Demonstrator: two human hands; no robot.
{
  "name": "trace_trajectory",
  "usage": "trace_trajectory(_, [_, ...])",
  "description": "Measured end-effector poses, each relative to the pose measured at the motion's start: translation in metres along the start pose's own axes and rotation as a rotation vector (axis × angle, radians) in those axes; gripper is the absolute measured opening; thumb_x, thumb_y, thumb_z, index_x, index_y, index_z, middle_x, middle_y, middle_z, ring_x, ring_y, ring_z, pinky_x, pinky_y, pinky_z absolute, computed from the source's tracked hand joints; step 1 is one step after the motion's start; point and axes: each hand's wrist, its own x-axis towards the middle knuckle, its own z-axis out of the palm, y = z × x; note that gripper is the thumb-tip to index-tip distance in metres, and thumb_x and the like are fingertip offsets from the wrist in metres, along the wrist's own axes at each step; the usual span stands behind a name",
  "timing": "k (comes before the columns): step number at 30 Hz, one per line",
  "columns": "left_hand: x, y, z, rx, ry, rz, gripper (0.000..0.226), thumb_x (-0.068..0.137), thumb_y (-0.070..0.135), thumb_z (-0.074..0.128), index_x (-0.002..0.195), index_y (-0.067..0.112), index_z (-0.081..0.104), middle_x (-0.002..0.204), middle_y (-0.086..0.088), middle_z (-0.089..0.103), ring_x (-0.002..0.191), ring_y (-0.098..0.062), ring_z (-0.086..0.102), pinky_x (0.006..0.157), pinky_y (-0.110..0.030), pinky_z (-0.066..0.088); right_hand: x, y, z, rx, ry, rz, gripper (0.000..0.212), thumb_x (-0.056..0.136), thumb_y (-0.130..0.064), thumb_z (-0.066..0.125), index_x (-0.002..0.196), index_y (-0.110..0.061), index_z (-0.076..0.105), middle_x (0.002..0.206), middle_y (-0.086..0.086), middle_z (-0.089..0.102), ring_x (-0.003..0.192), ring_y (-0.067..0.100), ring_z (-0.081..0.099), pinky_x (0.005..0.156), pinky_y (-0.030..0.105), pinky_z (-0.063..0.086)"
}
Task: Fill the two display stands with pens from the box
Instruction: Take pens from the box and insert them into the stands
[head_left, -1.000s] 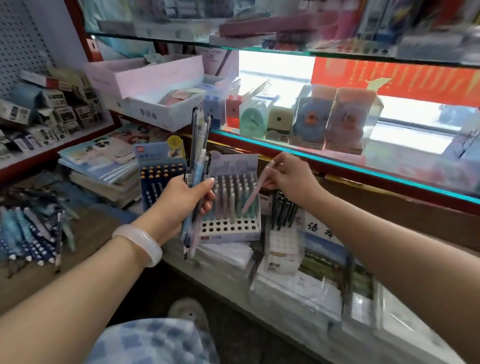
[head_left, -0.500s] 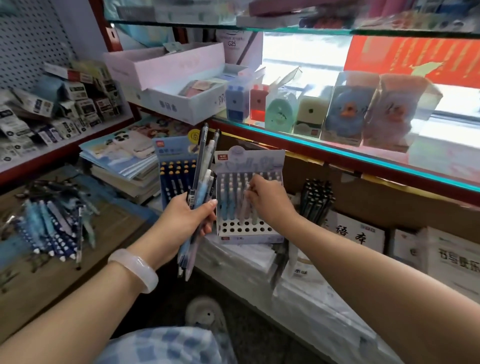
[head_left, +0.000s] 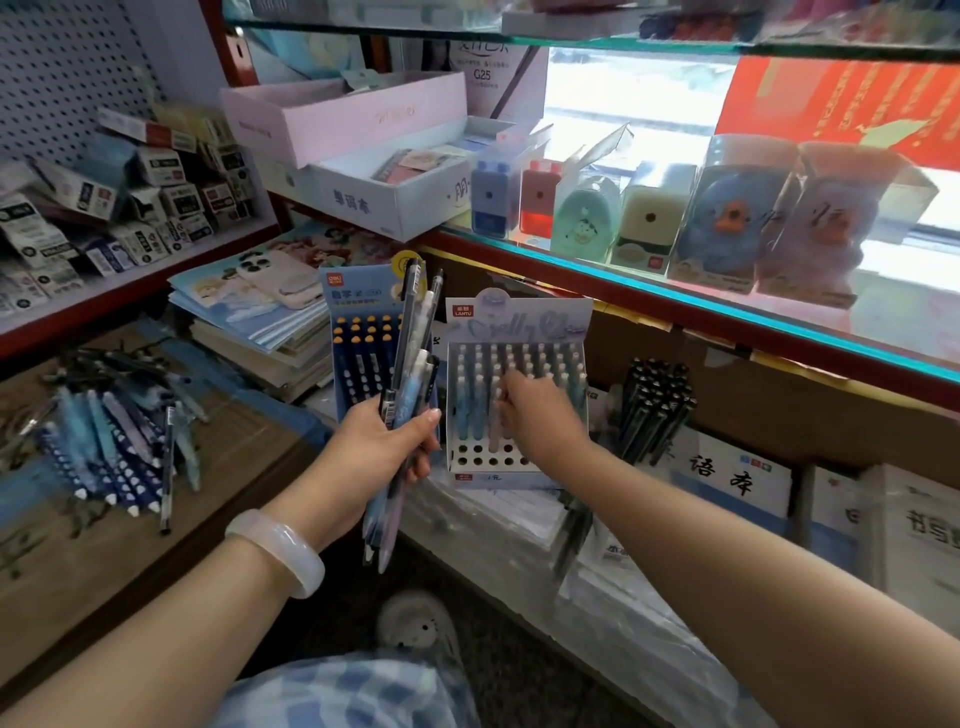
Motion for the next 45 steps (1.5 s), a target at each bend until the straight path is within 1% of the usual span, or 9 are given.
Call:
trace_trajectory(9, [-0.005,0.002,-0.01,-0.048,-0.035,-0.004,0.016,0.092,0.013,0.053,0.078,0.005,0.055,0.046,0.002,0.057,0.041,-0.005,0.053,0.043,-0.015,0.043,0.004,-0.003,-0.003,-0.025,0.018,0.043,0.018,0.094,-0.012,0.052,0.11,-0.005,0.054,0.103,0.013,0.065,0.093,0.029,0.062,0.081,0.04,0.052])
trace_trajectory(12, [-0.009,0.005,-0.011,-0.085,-0.083,-0.006,0.016,0.092,0.011,0.052,0.079,0.003,0.054,0.048,0.002,0.057,0.043,-0.006,0.052,0.044,-0.016,0.043,0.002,-0.014,-0.023,0.349,0.17,0.075,0.018,0.096,-0.018,0.051,0.11,-0.011,0.058,0.094,0.004,0.066,0.082,0.017,0.064,0.075,0.032,0.056])
trace_trajectory(14, [-0.013,0.006,-0.009,-0.101,-0.14,-0.019,0.015,0.092,0.011,0.052,0.08,0.004,0.055,0.052,0.002,0.058,0.045,-0.007,0.052,0.045,-0.016,0.044,0.002,-0.027,-0.041,0.793,0.069,0.122,0.021,0.096,-0.021,0.051,0.112,-0.01,0.06,0.091,0.003,0.067,0.078,0.012,0.064,0.067,0.022,0.055])
trace_trajectory(17, [-0.017,0.008,-0.006,-0.12,-0.219,-0.039,0.012,0.091,0.011,0.054,0.081,0.004,0.056,0.059,-0.002,0.059,0.046,-0.01,0.053,0.044,-0.018,0.043,0.004,-0.04,-0.059,1.163,-0.115,0.118,0.022,0.097,-0.024,0.05,0.11,-0.011,0.063,0.094,0.004,0.068,0.085,0.013,0.064,0.077,0.024,0.055])
trace_trajectory(22, [-0.019,0.013,-0.003,-0.156,-0.248,-0.038,0.012,0.091,0.011,0.052,0.088,0.0,0.057,0.062,-0.004,0.059,0.046,-0.01,0.053,0.043,-0.017,0.042,0.001,-0.042,-0.069,1.264,-0.089,0.105,0.014,0.095,-0.016,0.053,0.096,-0.007,0.064,0.084,0.004,0.067,0.077,0.012,0.063,0.075,0.022,0.056])
trace_trajectory(27, [-0.02,0.018,-0.001,-0.148,-0.232,-0.017,0.017,0.092,0.014,0.051,0.092,-0.002,0.057,0.065,-0.008,0.055,0.049,-0.011,0.052,0.046,-0.017,0.044,-0.002,-0.023,-0.098,1.324,0.148,0.179,0.01,0.093,-0.016,0.053,0.095,-0.009,0.06,0.092,0.007,0.068,0.082,0.013,0.067,0.076,0.024,0.056])
trace_trajectory(32, [-0.019,0.034,0.013,-0.12,-0.192,0.008,0.019,0.093,0.014,0.051,0.078,0.004,0.055,0.057,-0.004,0.053,0.044,-0.008,0.05,0.044,-0.017,0.044,-0.013,0.019,-0.133,0.992,0.36,0.094,0.008,0.094,-0.012,0.054,0.094,-0.008,0.06,0.088,0.008,0.068,0.073,0.009,0.067,0.067,0.017,0.056])
trace_trajectory(39, [-0.021,0.047,0.066,-0.126,-0.265,0.04,0.022,0.094,0.012,0.05,0.074,0.004,0.052,0.052,-0.001,0.053,0.041,-0.008,0.05,0.044,-0.016,0.044,-0.054,0.076,-0.135,0.318,0.318,0.026,0.007,0.093,-0.012,0.056,0.093,-0.014,0.05,0.084,0.006,0.066,0.075,0.015,0.069,0.074,0.035,0.058])
trace_trajectory(45, [-0.02,0.044,0.09,-0.117,-0.289,0.026,0.021,0.093,0.012,0.053,0.073,0.006,0.053,0.05,0.002,0.055,0.042,-0.01,0.051,0.043,-0.02,0.044,-0.08,0.105,-0.108,0.234,0.272,0.121,0.004,0.094,-0.015,0.053,0.096,-0.011,0.052,0.085,0.005,0.065,0.078,0.016,0.067,0.072,0.038,0.058])
